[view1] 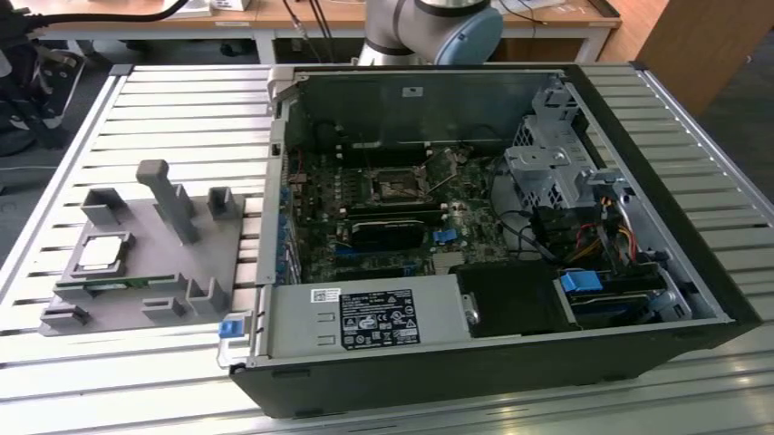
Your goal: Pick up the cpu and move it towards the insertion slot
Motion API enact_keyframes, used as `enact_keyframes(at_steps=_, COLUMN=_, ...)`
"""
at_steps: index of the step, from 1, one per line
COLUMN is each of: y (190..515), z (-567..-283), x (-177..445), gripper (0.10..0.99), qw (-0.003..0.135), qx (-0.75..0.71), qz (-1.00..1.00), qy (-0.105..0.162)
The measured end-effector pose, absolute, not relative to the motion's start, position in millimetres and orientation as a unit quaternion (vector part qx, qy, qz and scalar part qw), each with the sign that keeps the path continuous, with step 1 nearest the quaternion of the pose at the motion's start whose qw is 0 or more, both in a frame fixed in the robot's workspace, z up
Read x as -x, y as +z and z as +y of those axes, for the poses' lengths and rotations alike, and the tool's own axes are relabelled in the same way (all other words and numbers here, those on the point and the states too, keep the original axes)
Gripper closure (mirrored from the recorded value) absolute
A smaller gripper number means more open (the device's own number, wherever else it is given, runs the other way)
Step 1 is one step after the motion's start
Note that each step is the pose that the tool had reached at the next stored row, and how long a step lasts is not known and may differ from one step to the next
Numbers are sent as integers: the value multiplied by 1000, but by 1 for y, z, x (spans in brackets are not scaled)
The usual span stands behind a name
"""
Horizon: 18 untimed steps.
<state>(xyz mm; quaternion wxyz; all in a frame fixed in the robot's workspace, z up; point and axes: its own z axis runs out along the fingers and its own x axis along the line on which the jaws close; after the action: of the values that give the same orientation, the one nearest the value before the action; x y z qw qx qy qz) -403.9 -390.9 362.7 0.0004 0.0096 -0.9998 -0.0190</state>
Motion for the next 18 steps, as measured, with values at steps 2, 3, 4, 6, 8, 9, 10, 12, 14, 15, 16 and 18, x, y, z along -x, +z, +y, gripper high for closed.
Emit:
enact_keyframes(at_steps=2, y=362, z=-391, x=407, gripper=980, qw=0, qx=-10, qz=-1000, qy=-19)
enact_keyframes(at_steps=3, y=361, z=-391, x=408, gripper=980, qw=0, qx=-10, qz=-1000, qy=-19)
enact_keyframes(at_steps=4, y=361, z=-391, x=409, gripper=980, qw=0, qx=-10, qz=-1000, qy=-19)
enact_keyframes(at_steps=6, y=360, z=-392, x=410, gripper=980, qw=0, qx=-10, qz=-1000, qy=-19)
enact_keyframes(at_steps=8, y=360, z=-393, x=411, gripper=980, qw=0, qx=-10, qz=-1000, qy=-19)
enact_keyframes(at_steps=9, y=359, z=-394, x=411, gripper=980, qw=0, qx=-10, qz=-1000, qy=-19)
enact_keyframes(at_steps=10, y=359, z=-394, x=412, gripper=980, qw=1, qx=-10, qz=-1000, qy=-19)
enact_keyframes(at_steps=12, y=357, z=-395, x=413, gripper=980, qw=0, qx=-10, qz=-1000, qy=-19)
enact_keyframes(at_steps=14, y=355, z=-396, x=414, gripper=980, qw=0, qx=-10, qz=-1000, qy=-19)
enact_keyframes(at_steps=15, y=354, z=-397, x=415, gripper=980, qw=0, qx=-10, qz=-1000, qy=-19)
enact_keyframes(at_steps=16, y=353, z=-397, x=416, gripper=980, qw=0, qx=-10, qz=-1000, qy=-19)
enact_keyframes(at_steps=18, y=350, z=-398, x=417, gripper=980, qw=0, qx=-10, qz=-1000, qy=-19)
